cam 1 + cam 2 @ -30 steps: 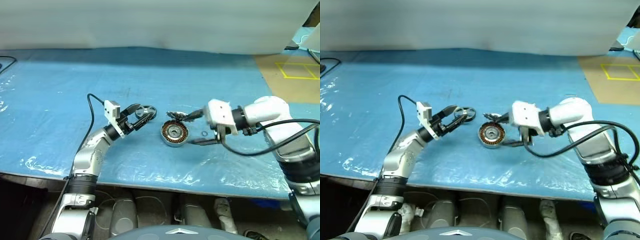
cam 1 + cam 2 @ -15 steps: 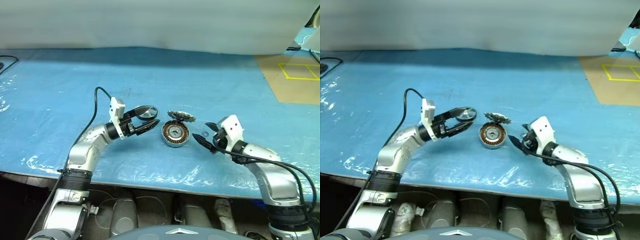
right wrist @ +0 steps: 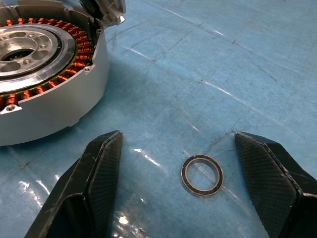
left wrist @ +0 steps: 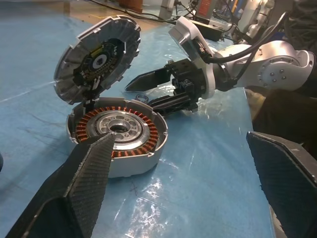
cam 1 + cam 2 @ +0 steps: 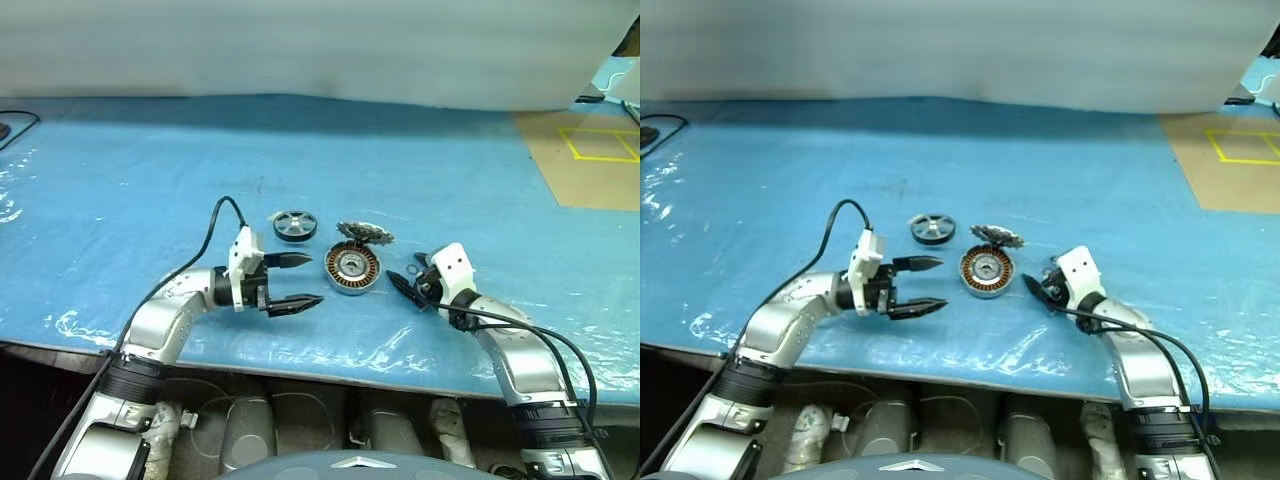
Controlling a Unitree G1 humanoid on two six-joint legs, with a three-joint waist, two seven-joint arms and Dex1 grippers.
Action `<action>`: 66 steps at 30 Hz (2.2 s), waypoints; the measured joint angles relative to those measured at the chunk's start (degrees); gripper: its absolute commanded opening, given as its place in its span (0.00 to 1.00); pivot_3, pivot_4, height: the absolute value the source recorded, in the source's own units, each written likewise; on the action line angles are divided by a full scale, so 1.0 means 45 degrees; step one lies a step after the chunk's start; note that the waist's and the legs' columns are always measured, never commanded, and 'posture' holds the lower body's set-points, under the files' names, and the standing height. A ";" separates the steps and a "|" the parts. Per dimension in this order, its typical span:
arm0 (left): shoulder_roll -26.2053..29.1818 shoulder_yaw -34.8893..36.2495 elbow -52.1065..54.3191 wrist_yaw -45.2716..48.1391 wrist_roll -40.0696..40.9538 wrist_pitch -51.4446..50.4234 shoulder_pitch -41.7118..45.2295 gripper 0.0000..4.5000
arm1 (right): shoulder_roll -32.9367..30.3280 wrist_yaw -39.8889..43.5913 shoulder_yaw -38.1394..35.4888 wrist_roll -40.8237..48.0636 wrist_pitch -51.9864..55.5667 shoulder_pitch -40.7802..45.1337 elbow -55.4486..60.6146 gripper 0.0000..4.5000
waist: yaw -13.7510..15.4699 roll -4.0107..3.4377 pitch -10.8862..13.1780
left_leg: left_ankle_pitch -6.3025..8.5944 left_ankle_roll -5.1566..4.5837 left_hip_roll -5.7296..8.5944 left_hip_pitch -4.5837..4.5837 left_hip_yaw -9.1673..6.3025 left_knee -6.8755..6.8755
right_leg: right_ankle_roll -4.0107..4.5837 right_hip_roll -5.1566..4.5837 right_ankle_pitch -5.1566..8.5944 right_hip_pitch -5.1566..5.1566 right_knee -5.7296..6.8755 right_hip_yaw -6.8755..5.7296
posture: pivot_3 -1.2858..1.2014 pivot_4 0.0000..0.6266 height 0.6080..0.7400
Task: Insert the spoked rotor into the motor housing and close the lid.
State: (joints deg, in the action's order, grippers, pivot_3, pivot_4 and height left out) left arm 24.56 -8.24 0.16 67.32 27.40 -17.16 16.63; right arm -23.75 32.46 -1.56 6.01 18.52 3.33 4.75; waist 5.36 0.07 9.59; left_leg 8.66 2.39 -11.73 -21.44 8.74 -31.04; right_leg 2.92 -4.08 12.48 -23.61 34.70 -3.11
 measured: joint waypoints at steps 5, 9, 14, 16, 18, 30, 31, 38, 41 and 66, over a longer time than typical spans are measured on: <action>-0.0006 -0.0361 -0.0047 0.0185 -0.0623 0.0831 0.0000 1.00 | -0.0100 0.0008 -0.0193 0.0452 -0.0222 -0.0713 0.0130 0.84 | 0.0027 0.0002 -0.0001 | 0.0001 0.0001 0.0004 0.0083 0.0000 0.0037 | -0.0009 -0.0003 0.0007 0.0089 -0.0047 0.0000 | 0.52 0.24 1.00; -0.0073 -0.0509 -0.0387 0.0261 -0.0871 0.1238 0.0001 1.00 | -0.0207 -0.0054 -0.0295 0.0568 -0.0242 -0.0885 0.0235 0.84 | 0.0026 0.0003 -0.0002 | 0.0001 0.0001 0.0004 0.0088 -0.0001 0.0039 | -0.0010 -0.0005 0.0007 0.0092 -0.0047 -0.0001 | 0.52 0.24 1.00; -0.0342 -0.0508 -0.0796 0.0209 -0.1000 0.1489 0.0162 1.00 | -0.0195 -0.0207 -0.0252 0.0568 -0.0215 -0.0846 0.0229 0.84 | 0.0024 0.0004 -0.0002 | 0.0002 0.0000 0.0008 0.0091 -0.0002 0.0038 | -0.0011 -0.0011 0.0008 0.0095 -0.0048 -0.0001 | 0.52 0.24 1.00; -0.0416 -0.0501 -0.0867 0.0150 -0.1019 0.1499 0.0248 1.00 | -0.0188 -0.0329 -0.0219 0.0565 -0.0187 -0.0828 0.0236 0.75 | 0.0024 0.0004 -0.0003 | 0.0001 0.0000 0.0008 0.0092 -0.0001 0.0038 | -0.0011 -0.0011 0.0008 0.0095 -0.0048 -0.0001 | 0.52 0.24 1.00; -0.0435 -0.0501 -0.0881 0.0149 -0.1077 0.1586 0.0280 1.00 | -0.0189 -0.0569 -0.0182 0.0486 -0.0182 -0.0818 0.0267 0.63 | 0.0025 0.0005 -0.0003 | 0.0001 0.0000 0.0009 0.0092 -0.0002 0.0038 | -0.0011 -0.0012 0.0008 0.0096 -0.0048 -0.0001 | 0.52 0.24 1.00; -0.0434 -0.0501 -0.0917 0.0140 -0.1151 0.1762 0.0276 1.00 | -0.0328 -0.0853 -0.0088 0.0439 -0.0091 -0.0884 0.0468 0.13 | 0.0027 0.0004 -0.0003 | 0.0002 0.0000 0.0015 0.0086 -0.0002 0.0063 | -0.0014 -0.0015 0.0009 0.0093 -0.0071 -0.0001 | 0.52 0.24 1.00; -0.0432 -0.0500 -0.0933 0.0144 -0.1155 0.1783 0.0276 1.00 | -0.0370 -0.0853 -0.0067 0.0438 -0.0073 -0.0879 0.0503 0.13 | 0.0026 0.0004 -0.0003 | 0.0002 0.0000 0.0016 0.0085 -0.0002 0.0066 | -0.0014 -0.0015 0.0009 0.0093 -0.0075 -0.0001 | 0.52 0.24 1.00; -0.0276 -0.0499 -0.1014 0.0211 -0.1376 0.2153 0.0274 1.00 | -0.0614 -0.0444 0.0089 0.0715 0.0956 -0.0225 0.1740 0.13 | -0.0004 -0.0004 0.0002 | 0.0001 0.0001 0.0013 0.0065 0.0002 0.0096 | -0.0013 -0.0011 0.0009 0.0056 -0.0078 -0.0002 | 0.52 0.24 1.00; -0.0210 -0.0484 -0.1040 0.0219 -0.1387 0.2210 0.0277 1.00 | -0.1288 0.0457 0.0083 0.1726 0.1980 -0.0031 0.3515 0.13 | 0.0026 -0.0018 0.0011 | 0.0001 0.0001 0.0023 0.0052 0.0003 0.0109 | -0.0020 -0.0013 0.0015 0.0051 -0.0086 -0.0001 | 0.52 0.24 1.00; 0.0021 -0.0077 -0.1092 -0.0138 -0.1401 0.2479 -0.0082 1.00 | -0.1191 0.2083 0.2060 0.2939 0.2974 0.1534 0.2033 0.13 | 0.0013 -0.0018 0.0010 | 0.0000 0.0001 0.0022 0.0060 0.0006 0.0113 | -0.0004 -0.0015 0.0007 0.0060 -0.0085 -0.0001 | 0.52 0.24 1.00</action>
State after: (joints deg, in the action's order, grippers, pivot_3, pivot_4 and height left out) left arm 24.66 -8.59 -4.76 66.70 21.10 -6.00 16.26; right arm -29.11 41.83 7.70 19.23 31.90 10.23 13.90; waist 5.42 -0.01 9.64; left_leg 8.66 2.40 -11.63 -21.16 8.77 -30.53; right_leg 2.90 -4.14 12.51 -23.34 34.32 -3.12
